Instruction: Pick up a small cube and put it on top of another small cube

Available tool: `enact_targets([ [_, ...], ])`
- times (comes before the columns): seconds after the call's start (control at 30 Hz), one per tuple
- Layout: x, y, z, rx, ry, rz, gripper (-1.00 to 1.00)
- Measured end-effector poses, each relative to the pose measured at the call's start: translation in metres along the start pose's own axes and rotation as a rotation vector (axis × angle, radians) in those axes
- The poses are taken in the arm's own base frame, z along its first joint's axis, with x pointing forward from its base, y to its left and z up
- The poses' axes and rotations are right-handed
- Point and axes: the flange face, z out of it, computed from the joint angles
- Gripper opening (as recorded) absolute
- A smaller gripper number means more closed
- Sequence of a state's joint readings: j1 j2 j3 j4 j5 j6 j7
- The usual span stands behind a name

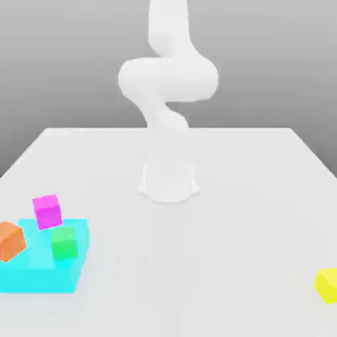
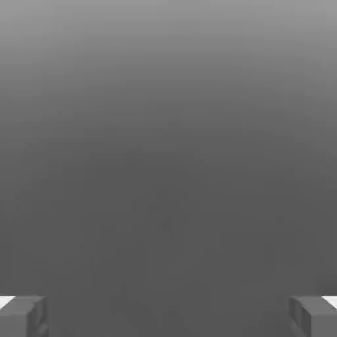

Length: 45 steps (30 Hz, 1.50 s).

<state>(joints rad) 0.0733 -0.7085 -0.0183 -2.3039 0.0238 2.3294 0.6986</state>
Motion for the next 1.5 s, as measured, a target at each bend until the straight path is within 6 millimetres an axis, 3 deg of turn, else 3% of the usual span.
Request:
enact_targets([
  [0.13,-0.026,-0.025,0.077,0.007,-0.147,-0.200,0.00],
  [0.27,-0.068,-0.047,0.147,0.017,-0.278,-0.399,0.00],
  [0.43,-0.140,-0.065,0.226,0.028,-0.428,-0.653,0.00],
  [0.57,-0.212,-0.073,0.280,0.040,-0.541,-0.871,0.00],
  [0.7,-0.290,-0.070,0.324,0.050,-0.644,-1.096,0.00],
  [0.97,-0.418,-0.023,0.396,0.039,-0.804,-1.496,0.00],
  [1.07,-0.442,-0.004,0.426,0.039,-0.813,-1.520,0.00],
  [1.1,-0.449,0.003,0.435,0.040,-0.814,-1.521,-1.00],
  [1.33,-0.451,0.005,0.438,0.038,-0.815,-1.522,-1.00],
  [1.47,-0.429,-0.016,0.403,0.039,-0.816,-1.523,-1.00],
  [1.5,-0.412,-0.017,0.398,0.031,-0.811,-1.513,-1.00],
])
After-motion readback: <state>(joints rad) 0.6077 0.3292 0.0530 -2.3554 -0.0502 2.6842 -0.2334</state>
